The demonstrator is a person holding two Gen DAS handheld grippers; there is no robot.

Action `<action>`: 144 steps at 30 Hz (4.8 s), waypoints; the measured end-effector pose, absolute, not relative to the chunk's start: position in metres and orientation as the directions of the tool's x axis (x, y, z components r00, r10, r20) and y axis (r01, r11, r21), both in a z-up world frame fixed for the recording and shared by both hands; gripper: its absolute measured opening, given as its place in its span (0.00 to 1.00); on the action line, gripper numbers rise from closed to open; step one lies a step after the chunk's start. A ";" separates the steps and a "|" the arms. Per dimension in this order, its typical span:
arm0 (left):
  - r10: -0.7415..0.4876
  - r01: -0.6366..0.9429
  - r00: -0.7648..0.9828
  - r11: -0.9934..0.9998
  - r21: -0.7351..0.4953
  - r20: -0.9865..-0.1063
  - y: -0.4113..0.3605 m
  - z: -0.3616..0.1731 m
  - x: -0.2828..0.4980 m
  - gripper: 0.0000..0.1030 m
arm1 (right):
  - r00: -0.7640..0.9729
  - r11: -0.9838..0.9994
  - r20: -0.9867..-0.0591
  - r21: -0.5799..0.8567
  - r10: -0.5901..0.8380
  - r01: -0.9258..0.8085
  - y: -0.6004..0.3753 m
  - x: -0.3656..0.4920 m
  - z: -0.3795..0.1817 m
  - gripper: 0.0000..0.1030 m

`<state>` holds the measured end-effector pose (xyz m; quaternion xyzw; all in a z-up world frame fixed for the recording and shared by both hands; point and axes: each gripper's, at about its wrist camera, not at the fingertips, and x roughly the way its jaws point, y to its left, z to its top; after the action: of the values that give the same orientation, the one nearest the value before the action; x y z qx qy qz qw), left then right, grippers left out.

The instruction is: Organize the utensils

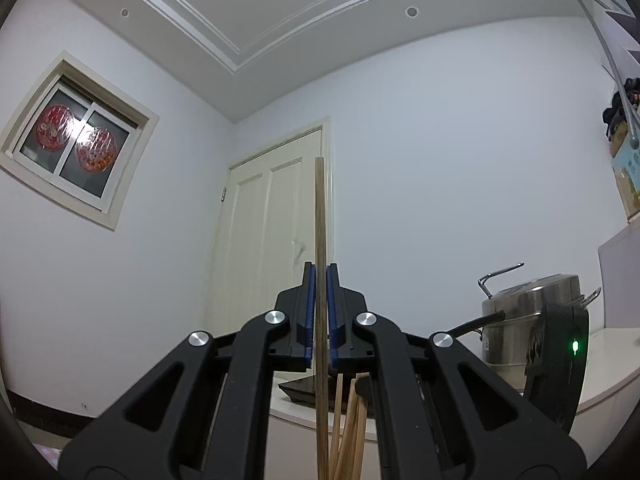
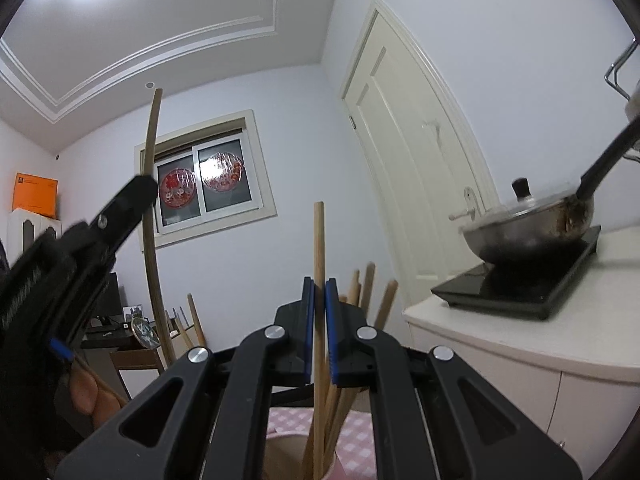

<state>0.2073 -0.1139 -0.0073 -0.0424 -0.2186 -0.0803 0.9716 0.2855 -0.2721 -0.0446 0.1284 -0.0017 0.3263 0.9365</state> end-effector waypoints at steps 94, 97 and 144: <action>-0.163 0.154 0.979 0.985 0.075 0.125 -0.090 -0.040 0.145 0.84 | 0.950 0.917 -0.101 0.308 0.296 -0.253 -0.269 0.158 -0.058 0.79; -0.176 0.172 0.981 0.984 0.048 0.086 -0.080 -0.041 0.138 0.85 | 0.965 0.945 -0.139 0.276 0.221 -0.177 -0.260 0.144 -0.059 0.82; -0.092 0.087 0.993 0.994 -0.064 -0.073 -0.017 -0.033 0.085 0.90 | 0.972 0.994 -0.227 0.103 0.069 -0.047 -0.184 0.078 -0.045 0.92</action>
<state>0.0847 -0.0166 -0.0332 -0.0306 0.0378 -0.0449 0.9978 0.0785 -0.1838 -0.0448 0.0485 0.1157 0.0294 0.9917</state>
